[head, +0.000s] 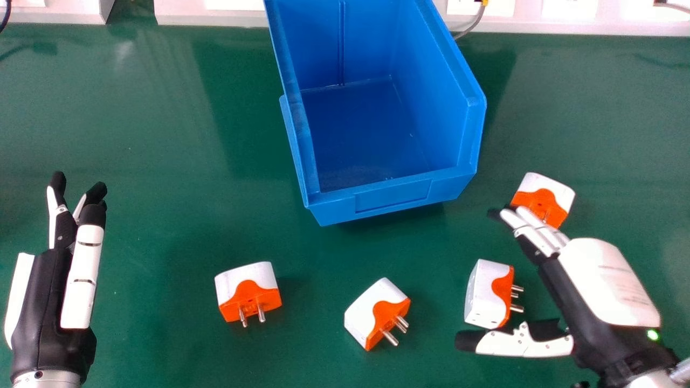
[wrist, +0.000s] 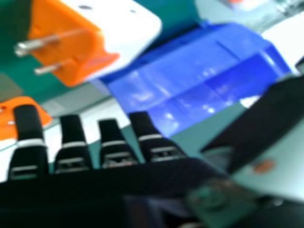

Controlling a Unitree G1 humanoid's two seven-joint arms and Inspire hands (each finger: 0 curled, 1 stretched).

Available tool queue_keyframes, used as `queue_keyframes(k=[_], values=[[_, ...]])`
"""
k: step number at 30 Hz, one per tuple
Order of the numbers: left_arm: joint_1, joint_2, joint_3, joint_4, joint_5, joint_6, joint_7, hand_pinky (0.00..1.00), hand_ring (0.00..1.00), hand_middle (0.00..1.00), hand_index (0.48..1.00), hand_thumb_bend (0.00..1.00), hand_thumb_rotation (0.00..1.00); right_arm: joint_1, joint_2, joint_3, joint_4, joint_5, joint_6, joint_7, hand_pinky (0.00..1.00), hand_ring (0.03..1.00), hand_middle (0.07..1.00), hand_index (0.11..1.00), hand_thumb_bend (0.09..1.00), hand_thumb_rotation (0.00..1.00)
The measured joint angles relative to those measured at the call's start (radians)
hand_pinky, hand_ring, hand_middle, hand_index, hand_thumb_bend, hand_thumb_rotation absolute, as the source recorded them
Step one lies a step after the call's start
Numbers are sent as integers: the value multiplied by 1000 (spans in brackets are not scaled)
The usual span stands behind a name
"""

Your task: Pick all objects and put in blue box

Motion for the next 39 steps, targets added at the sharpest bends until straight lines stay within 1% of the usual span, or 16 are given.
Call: queue_keyframes(k=[1,5,7,9,11,17,19,21,23,24,29,33,35,39], values=[[0,0,0,0,0,1,0,978,958,945,954,572,938,0,-4,4,0,-6,7,-1,744,870,905,869,868,692],[1,0,1,-6,0,15,1,979,957,945,954,566,936,-10,-18,25,10,-25,31,-4,744,865,896,863,848,677],[1,1,1,-6,-1,16,0,980,958,946,953,564,932,-20,-23,34,21,-26,39,-9,734,852,885,853,838,661],[0,1,4,-6,-5,16,-4,975,957,945,955,571,913,-30,-30,44,32,-32,44,-22,721,839,875,841,830,644],[-1,2,6,-6,-11,16,-10,970,956,944,953,567,918,-42,-45,60,42,-55,48,-38,717,837,875,841,817,658],[-1,7,8,-7,-13,19,-16,971,951,946,956,572,916,-64,-62,93,77,-71,78,-46,731,842,882,850,765,645],[-1,8,9,-9,-18,28,-19,974,951,947,956,574,909,-77,-69,107,94,-82,89,-50,738,846,886,855,753,647],[-1,8,10,-10,-31,33,-22,974,951,945,955,571,894,-88,-78,116,111,-90,97,-50,748,854,892,860,736,641],[-1,9,14,-10,-34,36,-27,974,951,943,952,555,893,-102,-84,128,126,-94,111,-50,757,863,900,869,720,637],[-1,11,16,-10,-34,36,-30,971,950,942,950,552,894,-110,-86,133,134,-98,115,-50,759,864,900,869,715,629],[1,15,21,-12,-34,36,-34,973,950,943,948,563,900,-159,-101,162,167,-108,131,-60,773,878,910,880,683,639],[2,18,26,-19,-32,39,-30,962,946,936,943,585,897,-200,-110,184,203,-110,139,-71,773,877,909,880,664,626],[3,21,27,-19,-32,39,-30,958,944,934,940,581,892,-215,-117,194,215,-109,144,-71,775,878,910,878,653,629],[3,23,28,-19,-33,40,-34,956,946,935,942,580,883,-241,-128,212,236,-108,146,-73,772,875,905,874,644,621]])
